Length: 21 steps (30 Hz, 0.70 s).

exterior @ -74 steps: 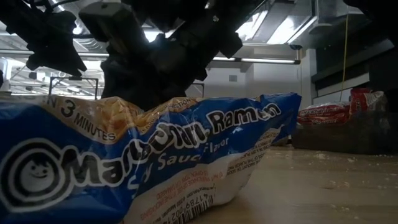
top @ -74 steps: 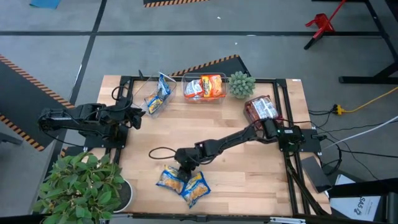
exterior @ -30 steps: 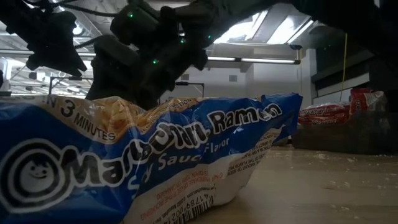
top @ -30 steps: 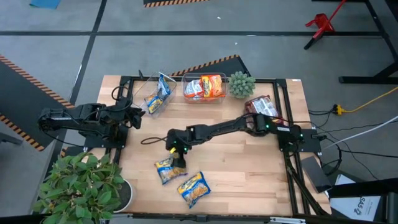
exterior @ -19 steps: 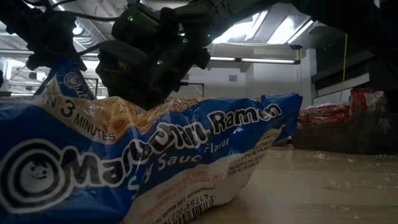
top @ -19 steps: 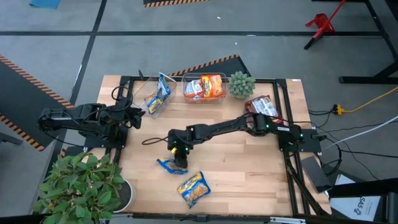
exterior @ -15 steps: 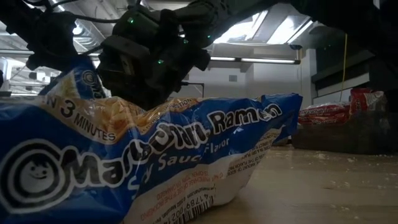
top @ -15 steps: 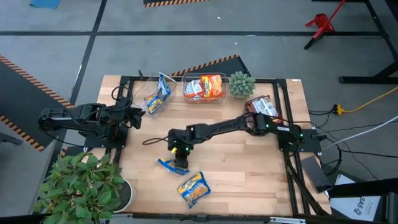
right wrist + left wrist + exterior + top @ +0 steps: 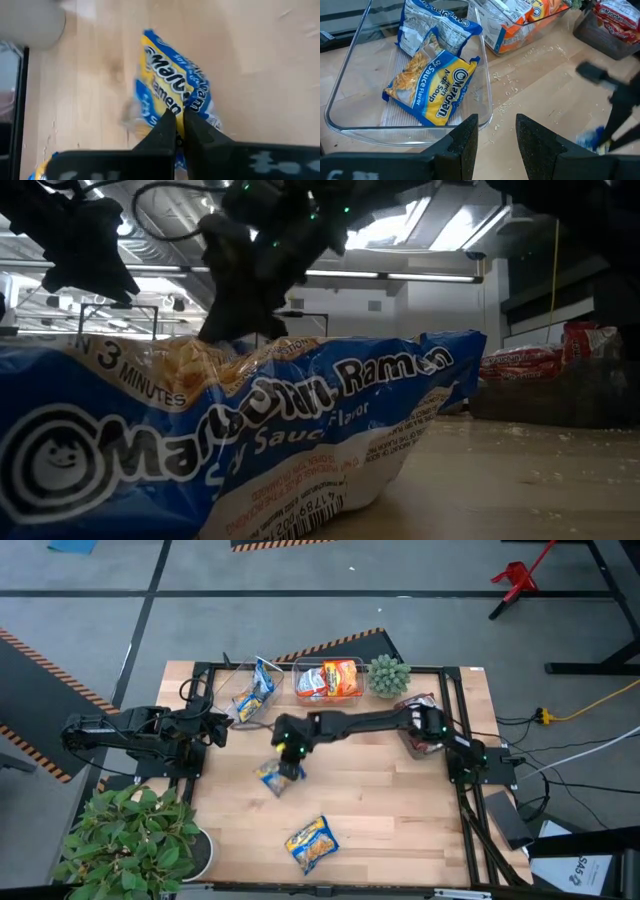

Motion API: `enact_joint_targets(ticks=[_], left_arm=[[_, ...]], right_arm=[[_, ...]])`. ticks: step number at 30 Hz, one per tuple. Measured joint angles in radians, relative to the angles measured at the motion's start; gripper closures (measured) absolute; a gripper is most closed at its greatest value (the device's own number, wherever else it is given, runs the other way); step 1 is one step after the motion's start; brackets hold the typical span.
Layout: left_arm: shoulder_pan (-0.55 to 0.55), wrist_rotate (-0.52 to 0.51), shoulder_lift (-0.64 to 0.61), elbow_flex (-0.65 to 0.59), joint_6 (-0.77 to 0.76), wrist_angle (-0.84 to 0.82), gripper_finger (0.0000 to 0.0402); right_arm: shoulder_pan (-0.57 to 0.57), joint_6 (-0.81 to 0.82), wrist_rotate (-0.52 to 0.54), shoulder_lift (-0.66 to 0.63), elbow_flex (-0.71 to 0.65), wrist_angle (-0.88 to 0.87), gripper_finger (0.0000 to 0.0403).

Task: Sort Maruchan noodles
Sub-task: Put the blue noodle pack into the left transparent bin

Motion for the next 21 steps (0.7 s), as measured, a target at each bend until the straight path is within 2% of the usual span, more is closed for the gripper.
enact_joint_targets(ticks=[12,17,21], left_arm=[[0.000,-0.002,0.000,0.000,0.000,0.000,0.0274],[0.000,-0.004,0.000,0.000,-0.004,0.000,0.0274],[0.000,-0.006,0.000,0.000,-0.011,0.000,0.0274]], right_arm=[[-0.142,0.006,0.023,-0.124,0.002,0.093,0.0403],[-0.201,0.024,0.021,-0.132,0.100,0.096,0.0403],[-0.249,0.029,0.100,-0.133,0.166,0.187,0.0403]])
